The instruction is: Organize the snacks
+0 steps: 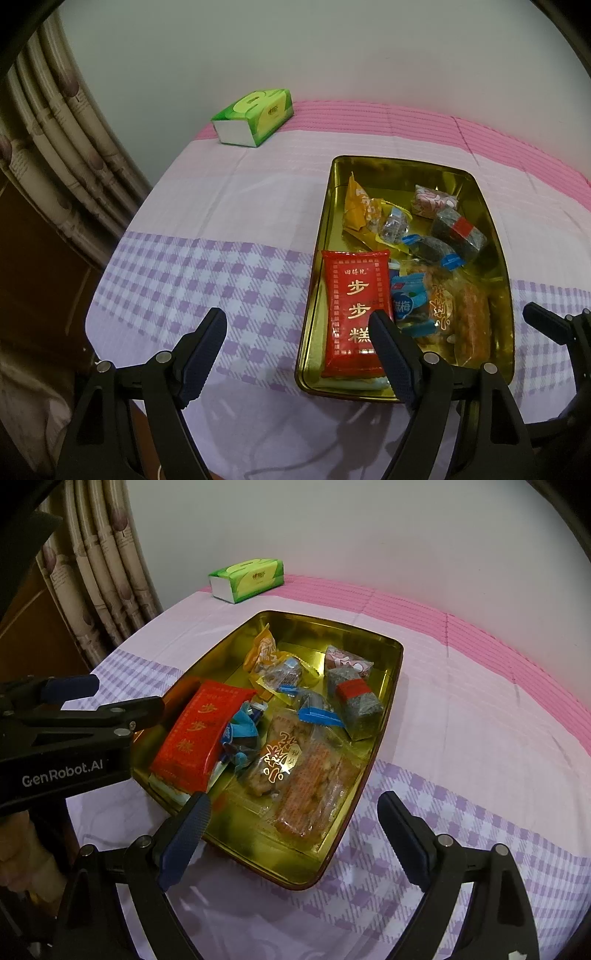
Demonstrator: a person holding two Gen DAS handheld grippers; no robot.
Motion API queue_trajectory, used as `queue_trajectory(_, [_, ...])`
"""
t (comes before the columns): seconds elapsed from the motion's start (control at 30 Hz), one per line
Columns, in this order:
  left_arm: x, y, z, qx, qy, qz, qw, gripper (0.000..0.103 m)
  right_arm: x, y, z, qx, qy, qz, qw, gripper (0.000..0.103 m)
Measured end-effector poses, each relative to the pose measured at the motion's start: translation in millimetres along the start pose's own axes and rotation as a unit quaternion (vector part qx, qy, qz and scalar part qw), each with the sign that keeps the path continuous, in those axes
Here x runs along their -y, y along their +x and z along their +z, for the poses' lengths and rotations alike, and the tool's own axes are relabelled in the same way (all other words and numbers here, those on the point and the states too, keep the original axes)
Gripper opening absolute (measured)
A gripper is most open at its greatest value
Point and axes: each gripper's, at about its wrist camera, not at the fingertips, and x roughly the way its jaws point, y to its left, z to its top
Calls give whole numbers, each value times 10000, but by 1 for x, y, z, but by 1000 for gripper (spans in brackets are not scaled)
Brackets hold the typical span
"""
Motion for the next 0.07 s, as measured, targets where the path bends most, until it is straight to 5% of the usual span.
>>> queue_trajectory(0.07, [0, -1, 0, -1, 5, -11, 10000, 79, 0, 0, 0, 2, -4, -3, 10000, 90])
